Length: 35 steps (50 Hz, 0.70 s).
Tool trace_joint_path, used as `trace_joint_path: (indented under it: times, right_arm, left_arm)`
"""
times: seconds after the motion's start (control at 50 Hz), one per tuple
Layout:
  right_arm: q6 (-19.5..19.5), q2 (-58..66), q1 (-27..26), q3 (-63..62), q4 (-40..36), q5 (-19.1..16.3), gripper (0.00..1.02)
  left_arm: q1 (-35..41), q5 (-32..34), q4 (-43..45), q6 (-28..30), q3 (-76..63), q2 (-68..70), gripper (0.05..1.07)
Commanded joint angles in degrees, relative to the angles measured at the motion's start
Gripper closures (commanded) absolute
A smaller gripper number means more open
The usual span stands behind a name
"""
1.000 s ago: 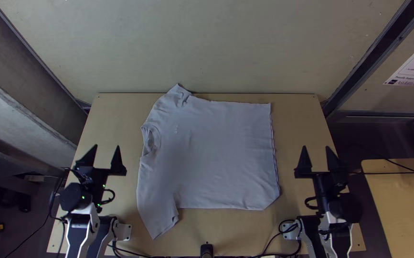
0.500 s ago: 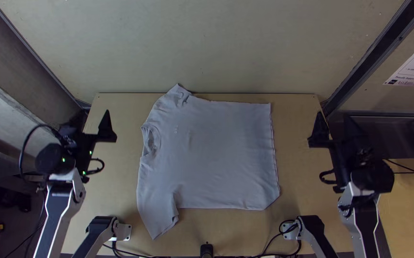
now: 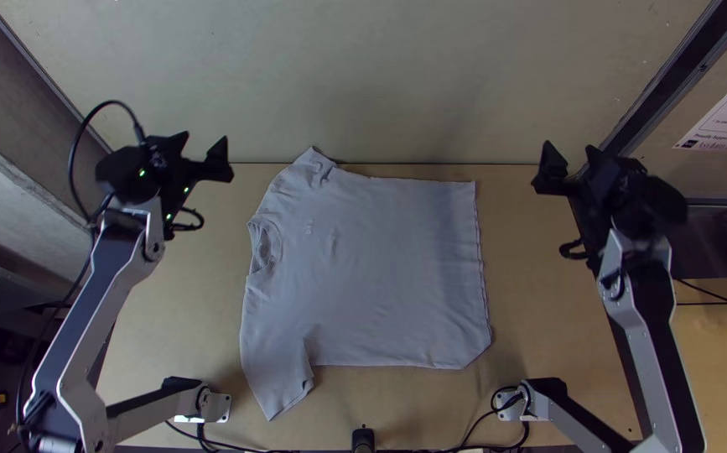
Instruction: Fold the t-shirt
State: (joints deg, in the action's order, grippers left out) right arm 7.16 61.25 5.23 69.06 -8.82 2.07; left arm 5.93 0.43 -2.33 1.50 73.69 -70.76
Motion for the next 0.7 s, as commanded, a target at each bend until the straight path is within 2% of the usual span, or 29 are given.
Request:
trace_joint_path:
  times: [0.0,0.12,0.26,0.48,0.62,0.68]
  right_arm:
    - [3.21,5.19,0.04,4.86,-2.61,0.48,0.04]
    - [3.48,11.26,-0.05,8.37,-3.66,0.48,0.04]
    - [4.44,17.58,0.21,12.33,-5.77,0.40,0.04]
    - [9.45,27.95,0.21,20.15,-12.19,0.40,0.04]
    - [10.95,34.02,0.21,24.37,-16.41,0.31,0.04]
    - [11.74,35.51,0.30,24.63,-16.49,0.31,0.04]
  left_arm:
    - [1.89,0.19,-1.36,-0.79,5.50,-5.79,0.09]
    - [3.03,0.19,-3.74,-1.59,12.18,-13.70,0.09]
    - [3.03,0.19,-10.50,-2.46,22.55,-23.90,0.10]
    - [2.50,0.28,-21.14,-4.40,40.39,-39.80,0.09]
    - [2.50,0.36,-29.75,-4.31,52.87,-50.35,0.11]
    - [2.33,0.54,-30.54,-4.31,54.81,-52.81,0.11]
